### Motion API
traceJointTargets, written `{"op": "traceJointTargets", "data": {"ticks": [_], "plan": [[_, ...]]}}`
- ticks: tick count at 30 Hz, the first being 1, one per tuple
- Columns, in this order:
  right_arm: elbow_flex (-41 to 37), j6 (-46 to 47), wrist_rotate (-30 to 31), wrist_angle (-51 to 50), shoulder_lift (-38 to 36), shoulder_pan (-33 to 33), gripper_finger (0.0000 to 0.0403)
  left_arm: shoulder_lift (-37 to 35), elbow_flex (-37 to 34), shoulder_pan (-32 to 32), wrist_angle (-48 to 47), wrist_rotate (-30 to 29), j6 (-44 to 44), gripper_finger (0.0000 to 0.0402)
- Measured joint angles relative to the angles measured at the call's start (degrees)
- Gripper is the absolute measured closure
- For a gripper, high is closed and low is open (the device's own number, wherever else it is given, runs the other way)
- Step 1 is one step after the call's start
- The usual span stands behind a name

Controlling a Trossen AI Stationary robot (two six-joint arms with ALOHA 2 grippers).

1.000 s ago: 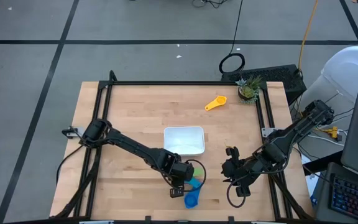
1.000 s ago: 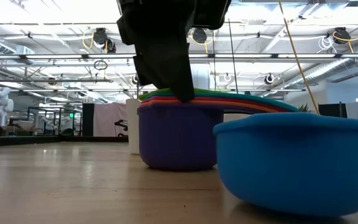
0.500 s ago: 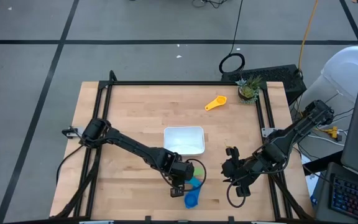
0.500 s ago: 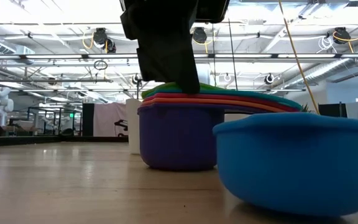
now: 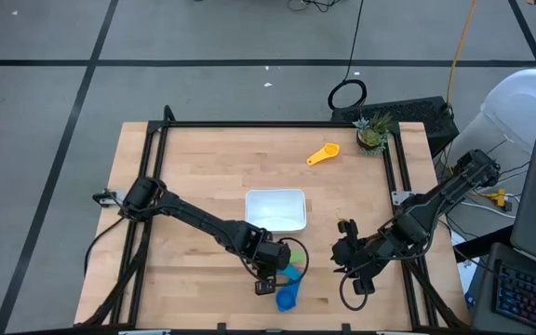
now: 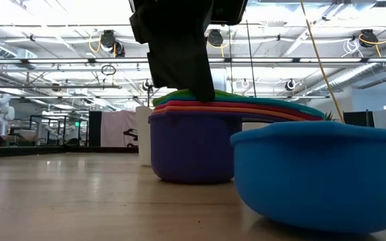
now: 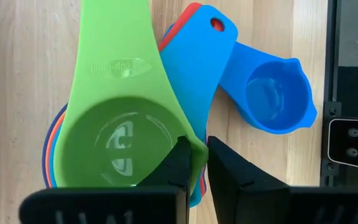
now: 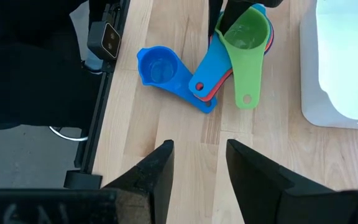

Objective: Nest measuring cups in basket
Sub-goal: Stack the green measuring cup on top of the stacked measuring cups

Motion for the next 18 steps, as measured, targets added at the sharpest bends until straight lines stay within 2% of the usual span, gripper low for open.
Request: {"op": "traceJointTargets", "data": {"ticks": [6, 10, 18], "plan": [[0.0, 0.0, 0.01, 0.0, 0.0, -0.01, 0.0264, 0.22, -0.07, 0.02, -0.25, 1.77, -0.45, 0.0341], [0.0, 0.0, 0.02, 0.01, 0.0, -0.01, 0.0264, 0.02, 0.01, 0.04, 0.16, 4.21, 0.05, 0.0374], [0.0, 1.03, 0.02, 0.51, 0.0, -0.01, 0.0264, 0.0, 0.04, 0.02, 0.2, 4.57, 0.53, 0.0374]]}}
